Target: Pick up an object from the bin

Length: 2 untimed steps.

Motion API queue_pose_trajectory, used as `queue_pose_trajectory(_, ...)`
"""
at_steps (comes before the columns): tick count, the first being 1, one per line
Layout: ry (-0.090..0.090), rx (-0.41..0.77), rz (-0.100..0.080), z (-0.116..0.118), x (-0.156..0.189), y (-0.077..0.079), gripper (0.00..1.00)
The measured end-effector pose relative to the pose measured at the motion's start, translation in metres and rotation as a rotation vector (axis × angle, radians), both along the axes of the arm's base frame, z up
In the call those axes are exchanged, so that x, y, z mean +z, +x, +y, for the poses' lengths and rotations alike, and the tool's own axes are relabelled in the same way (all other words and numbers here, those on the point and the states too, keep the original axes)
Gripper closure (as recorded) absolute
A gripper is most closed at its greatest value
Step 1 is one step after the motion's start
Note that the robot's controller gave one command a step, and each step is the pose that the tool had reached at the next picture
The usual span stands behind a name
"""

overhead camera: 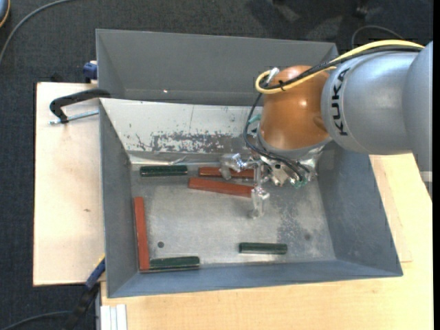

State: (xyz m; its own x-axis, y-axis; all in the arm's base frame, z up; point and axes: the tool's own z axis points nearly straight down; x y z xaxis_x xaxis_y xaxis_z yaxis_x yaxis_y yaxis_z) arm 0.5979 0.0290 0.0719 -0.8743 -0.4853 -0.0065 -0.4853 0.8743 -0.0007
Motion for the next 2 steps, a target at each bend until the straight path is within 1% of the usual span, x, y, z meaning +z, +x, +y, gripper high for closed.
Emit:
queue_pose_trajectory(1, 0.001, -0.001, -0.002, 0.0, 0.0, 0.0, 1.0)
queue_pose_trajectory(2, 0.001, -0.093, -0.008, 0.01, 0.148, -0.023, 1.0)
